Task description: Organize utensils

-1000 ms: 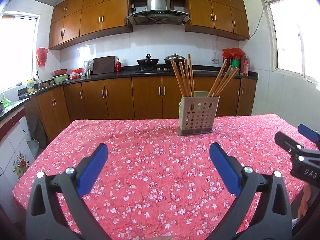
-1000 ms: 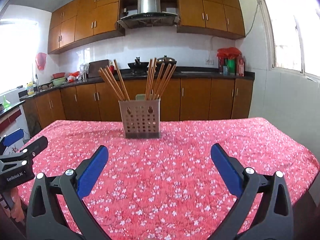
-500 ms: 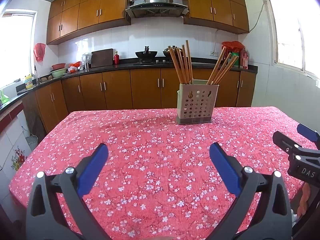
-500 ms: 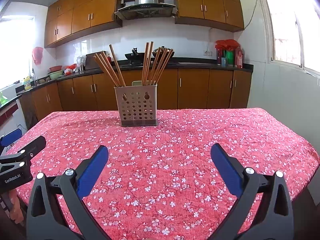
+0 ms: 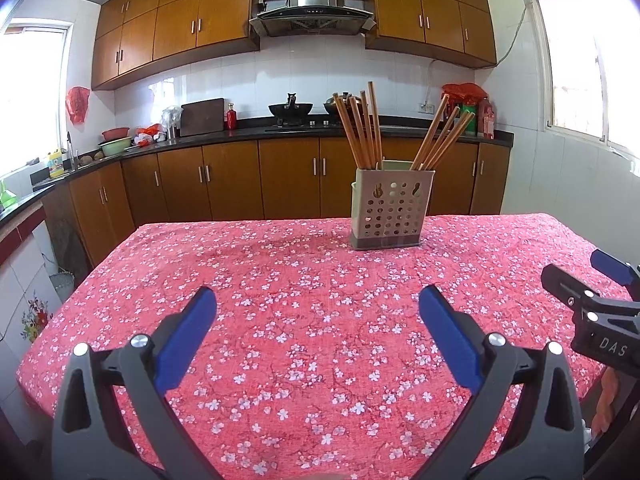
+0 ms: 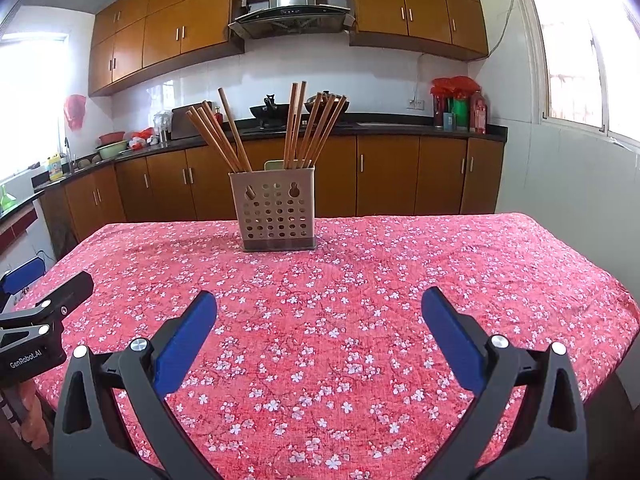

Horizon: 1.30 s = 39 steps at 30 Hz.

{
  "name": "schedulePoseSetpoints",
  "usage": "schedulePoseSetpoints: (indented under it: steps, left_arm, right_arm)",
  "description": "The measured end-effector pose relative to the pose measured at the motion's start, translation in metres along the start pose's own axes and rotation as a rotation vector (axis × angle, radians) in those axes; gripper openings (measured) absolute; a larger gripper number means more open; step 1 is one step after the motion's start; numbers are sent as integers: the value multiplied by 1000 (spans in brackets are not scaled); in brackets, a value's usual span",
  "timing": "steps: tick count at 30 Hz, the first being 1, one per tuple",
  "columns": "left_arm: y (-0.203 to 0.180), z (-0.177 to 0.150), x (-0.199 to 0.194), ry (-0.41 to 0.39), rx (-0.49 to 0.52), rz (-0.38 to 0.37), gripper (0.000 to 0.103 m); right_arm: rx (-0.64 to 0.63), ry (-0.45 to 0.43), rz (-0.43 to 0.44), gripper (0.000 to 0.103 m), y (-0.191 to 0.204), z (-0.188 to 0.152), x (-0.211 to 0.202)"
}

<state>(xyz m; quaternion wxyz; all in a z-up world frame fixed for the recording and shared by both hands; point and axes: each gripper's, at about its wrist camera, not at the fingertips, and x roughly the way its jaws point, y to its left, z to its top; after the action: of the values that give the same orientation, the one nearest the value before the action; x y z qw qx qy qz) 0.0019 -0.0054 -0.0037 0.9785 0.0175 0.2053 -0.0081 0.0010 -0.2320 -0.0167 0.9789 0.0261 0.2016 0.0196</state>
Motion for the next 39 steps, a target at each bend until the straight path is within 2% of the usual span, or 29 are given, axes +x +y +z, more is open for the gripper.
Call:
schedulePoseSetpoints:
  steps: [39]
  left_arm:
    - [-3, 0, 2, 5, -5, -1, 99]
  right_arm:
    - [3, 8, -1, 101, 1, -2, 3]
